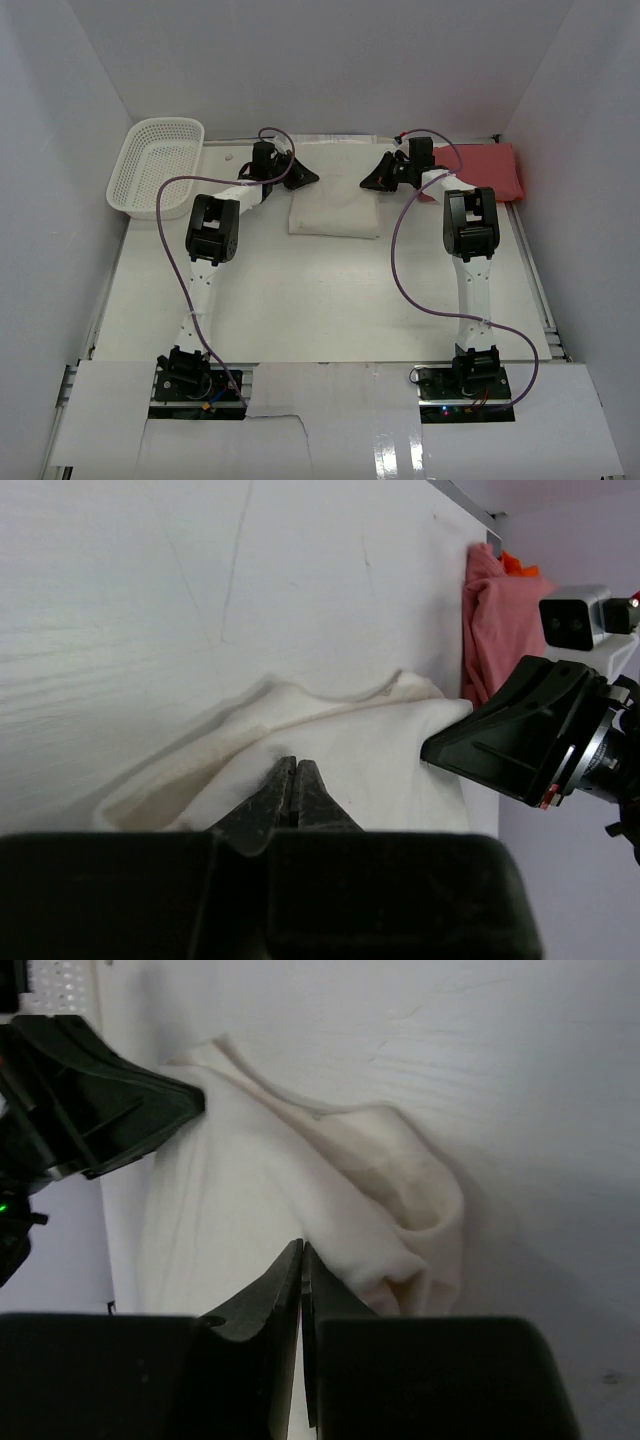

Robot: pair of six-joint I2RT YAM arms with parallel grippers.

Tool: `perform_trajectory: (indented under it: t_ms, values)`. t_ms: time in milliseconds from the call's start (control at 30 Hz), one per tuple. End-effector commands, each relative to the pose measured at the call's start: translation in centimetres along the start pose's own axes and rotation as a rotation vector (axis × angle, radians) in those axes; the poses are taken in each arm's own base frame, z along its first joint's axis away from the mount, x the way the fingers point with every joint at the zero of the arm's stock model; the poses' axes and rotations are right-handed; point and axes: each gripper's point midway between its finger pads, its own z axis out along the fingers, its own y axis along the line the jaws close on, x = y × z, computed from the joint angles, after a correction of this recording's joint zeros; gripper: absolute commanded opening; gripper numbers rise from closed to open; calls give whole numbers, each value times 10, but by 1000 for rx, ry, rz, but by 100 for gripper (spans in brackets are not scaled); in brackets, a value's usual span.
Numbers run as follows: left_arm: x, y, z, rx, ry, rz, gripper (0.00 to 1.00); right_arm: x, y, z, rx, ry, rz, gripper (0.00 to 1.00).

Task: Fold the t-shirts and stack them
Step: Smooth out wrinkles on the folded tshirt

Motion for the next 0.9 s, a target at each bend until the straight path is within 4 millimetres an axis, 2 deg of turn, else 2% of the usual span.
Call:
perform_trajectory:
  t_ms: [0, 67, 167, 233, 267, 300, 333, 367, 400, 433, 467, 533, 600, 633, 667, 733, 767, 833, 867]
  values:
    - [-40, -9, -23, -82, -133, 84, 0, -25, -18, 0, 143, -80, -54, 8]
    - [-49, 6, -28, -161, -175, 92, 0, -25, -23, -1, 166, -80, -49, 8]
    - [-57, 2, -43, -194, -227, 110, 0, -31, -14, -8, 158, -109, -86, 8]
    - [-68, -21, -58, -164, -264, 149, 0, -37, 6, -15, 117, -124, -115, 8]
    - [-72, -30, -63, -159, -278, 156, 0, -45, 24, -22, 81, -138, -142, 8]
    - [-80, -52, -72, -134, -298, 178, 0, -46, 35, -26, 51, -143, -157, 8]
    - [-83, -62, -77, -120, -303, 194, 0, -41, 42, -29, 31, -134, -142, 8]
    - [-85, -76, -83, -93, -304, 209, 0, -49, 68, -38, -36, -156, -186, 8]
    - [-85, -88, -87, -73, -303, 222, 0, -45, 78, -41, -70, -144, -189, 8]
    - [-88, -107, -96, -40, -307, 239, 0, -36, 83, -43, -94, -122, -162, 8]
    - [-84, -115, -99, -19, -289, 236, 0, -29, 102, -50, -154, -90, -171, 8]
    - [-69, -131, -106, 28, -240, 217, 0, -13, 121, -54, -217, -42, -173, 8]
    - [-51, -134, -109, 48, -189, 152, 0, 11, 119, -51, -199, 21, -156, 8]
    - [-32, -128, -110, 43, -149, 100, 0, 21, 120, -53, -190, 37, -172, 8]
    - [-22, -123, -111, 40, -124, 73, 0, 28, 120, -52, -183, 53, -169, 8]
    - [4, -115, -109, 55, -47, 22, 0, 58, 125, -50, -219, 148, -132, 8]
    - [20, -101, -106, 42, -8, -13, 0, 77, 120, -47, -226, 192, -86, 8]
    - [38, -94, -99, 43, 45, -29, 0, 90, 120, -43, -267, 218, -76, 8]
    - [48, -81, -91, 31, 74, -45, 0, 105, 112, -40, -269, 243, -45, 8]
